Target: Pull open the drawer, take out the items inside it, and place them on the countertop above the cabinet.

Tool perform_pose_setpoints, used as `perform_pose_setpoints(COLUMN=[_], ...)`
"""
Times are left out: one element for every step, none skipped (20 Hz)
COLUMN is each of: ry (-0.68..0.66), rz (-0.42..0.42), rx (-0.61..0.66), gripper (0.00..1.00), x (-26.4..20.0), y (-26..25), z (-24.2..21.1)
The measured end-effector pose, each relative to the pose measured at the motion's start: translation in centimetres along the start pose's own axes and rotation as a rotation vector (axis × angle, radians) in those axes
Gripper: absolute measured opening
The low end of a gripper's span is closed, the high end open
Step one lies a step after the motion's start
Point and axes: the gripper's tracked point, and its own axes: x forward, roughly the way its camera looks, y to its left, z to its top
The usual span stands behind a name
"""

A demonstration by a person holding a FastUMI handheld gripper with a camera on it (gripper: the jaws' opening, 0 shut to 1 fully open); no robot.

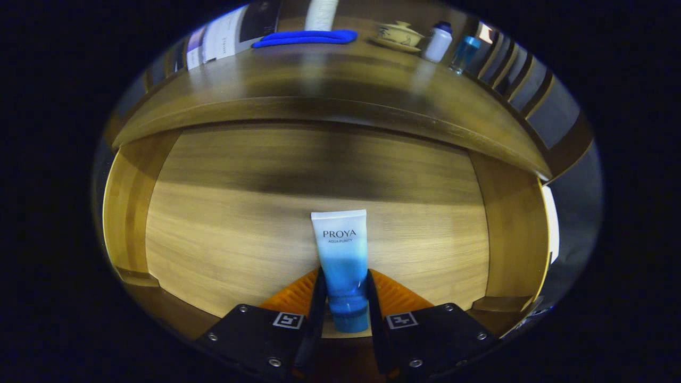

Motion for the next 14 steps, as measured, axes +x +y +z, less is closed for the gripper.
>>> perform_pose_setpoints(ry=[-0.015, -0.031, -0.049, -0.084, -0.120, -0.151, -0.171, -0.188, -0.211, -0.229, -0.247, -0.263, -0.279, -0.299], rz=[0.004, 0.000, -0.010, -0.016, 0.002, 0.002, -0.013, -0.018, -0.021, -0.022, -0.027, -0.038, -0.048, -0.059], rx=[-0.010, -0.022, -0.038, -0.033, -0.024, -0.029, -0.038, -0.050, -0.059, -0.069, -0.082, -0.097, -0.112, -0.123], gripper=[0.42, 0.42, 0.42, 0.42, 0.42, 0.42, 0.42, 0.42, 0.42, 0.42, 0.42, 0.42, 0.42, 0.42], x=[-0.5, -1.2, -2.0, -2.8, -3.8, -4.7, -5.6, -6.3, -7.0, -7.6, -8.3, -9.0, -9.8, -10.5], y=[0.4, 0.7, 0.8, 0.9, 1.4, 1.7, 1.6, 1.8, 2.0, 2.4, 2.5, 2.5, 2.6, 2.6], z=[-0.1, -0.4, -0.5, -0.1, 0.4, 0.9, 1.2, 1.5, 1.9, 2.2, 2.6, 2.8, 3.1, 3.4])
